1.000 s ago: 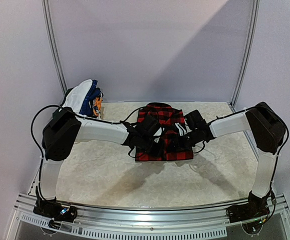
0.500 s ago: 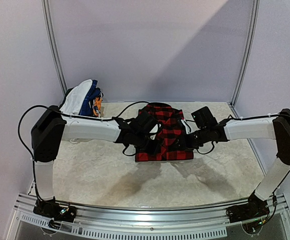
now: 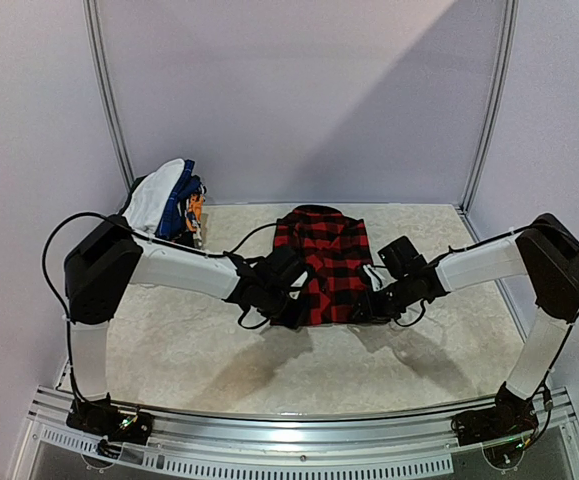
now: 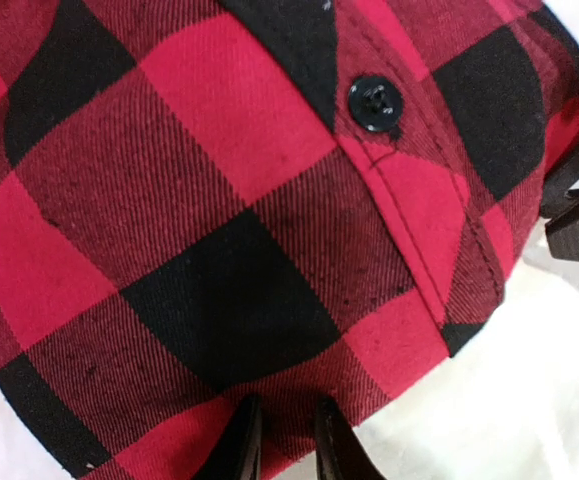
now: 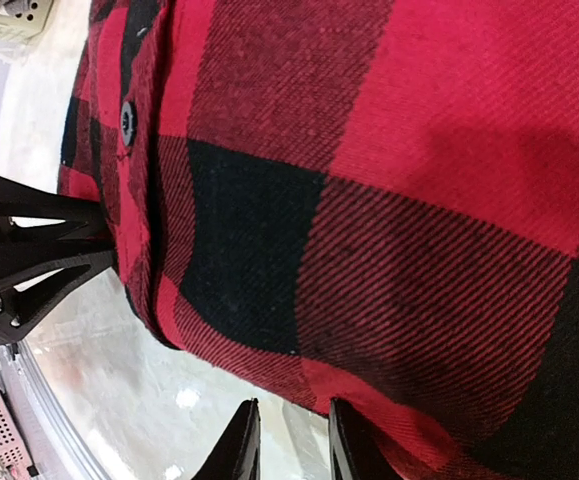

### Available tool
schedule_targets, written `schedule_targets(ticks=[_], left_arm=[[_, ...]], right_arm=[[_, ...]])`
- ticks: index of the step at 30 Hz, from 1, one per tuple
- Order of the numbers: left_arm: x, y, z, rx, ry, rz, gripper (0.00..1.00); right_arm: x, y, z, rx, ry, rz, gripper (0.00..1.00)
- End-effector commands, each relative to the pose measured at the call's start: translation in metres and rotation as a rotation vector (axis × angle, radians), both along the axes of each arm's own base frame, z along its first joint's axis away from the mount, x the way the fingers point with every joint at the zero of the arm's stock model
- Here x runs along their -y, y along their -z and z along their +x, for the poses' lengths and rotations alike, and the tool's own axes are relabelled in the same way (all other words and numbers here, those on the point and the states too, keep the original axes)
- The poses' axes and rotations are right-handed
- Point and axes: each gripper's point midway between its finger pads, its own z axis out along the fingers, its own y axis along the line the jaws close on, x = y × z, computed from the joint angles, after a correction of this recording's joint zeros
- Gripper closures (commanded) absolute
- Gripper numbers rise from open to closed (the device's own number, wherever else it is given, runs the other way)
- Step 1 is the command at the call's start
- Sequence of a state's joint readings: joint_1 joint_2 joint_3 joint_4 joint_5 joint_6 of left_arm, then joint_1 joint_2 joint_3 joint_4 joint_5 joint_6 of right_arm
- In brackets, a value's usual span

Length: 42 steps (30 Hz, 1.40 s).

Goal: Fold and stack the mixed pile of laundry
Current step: Smooth out the 2/3-rectangle-folded T-shirt at the center of the board.

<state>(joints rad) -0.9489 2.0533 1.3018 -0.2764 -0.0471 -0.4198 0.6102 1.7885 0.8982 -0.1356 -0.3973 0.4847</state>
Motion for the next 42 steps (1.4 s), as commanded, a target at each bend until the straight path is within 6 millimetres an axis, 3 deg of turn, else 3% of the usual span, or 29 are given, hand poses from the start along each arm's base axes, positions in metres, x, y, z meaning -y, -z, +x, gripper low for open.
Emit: schedule_targets(ticks=[1, 5, 10, 14, 19, 23, 26, 35, 38, 42], left_arm=[[-0.023, 0.031, -0.011, -0.015, -0.023, 0.095, 0.81], [-0.040, 0.031, -0.012, 0.012, -0.050, 0.142, 0.81], [-0.058, 0.015, -0.012, 0.056, -0.076, 0.177, 0.81], [-0.064, -0.002, -0.014, 0.073, -0.083, 0.171, 0.78], [-0.059, -0.027, -0.019, 0.081, -0.068, 0.107, 0.66], [-0.064, -0.044, -0.016, 0.104, -0.092, 0.095, 0.56], [-0.067, -0.043, -0.009, 0.106, -0.108, 0.098, 0.56], [-0.073, -0.010, 0.010, 0.060, -0.138, 0.118, 0.60], [-0.076, 0.001, 0.010, 0.048, -0.145, 0.134, 0.61], [-0.083, 0.012, 0.005, 0.025, -0.153, 0.154, 0.63]], right_arm=[[0.025, 0.026, -0.010, -0.034, 0.036, -0.094, 0.75], [0.035, 0.026, -0.023, -0.053, 0.038, -0.110, 0.74], [0.045, 0.004, -0.027, -0.022, 0.061, -0.122, 0.74], [0.027, -0.030, -0.034, 0.003, 0.032, -0.014, 0.73], [-0.005, -0.077, -0.045, 0.048, -0.056, 0.154, 0.72], [-0.011, -0.088, -0.033, 0.086, -0.032, 0.184, 0.71], [-0.011, -0.078, -0.020, 0.087, 0.009, 0.141, 0.72], [0.003, -0.010, 0.002, 0.020, 0.065, 0.024, 0.74], [0.013, 0.016, -0.002, -0.028, 0.083, -0.010, 0.75], [0.022, 0.031, -0.012, -0.060, 0.090, -0.040, 0.75]])
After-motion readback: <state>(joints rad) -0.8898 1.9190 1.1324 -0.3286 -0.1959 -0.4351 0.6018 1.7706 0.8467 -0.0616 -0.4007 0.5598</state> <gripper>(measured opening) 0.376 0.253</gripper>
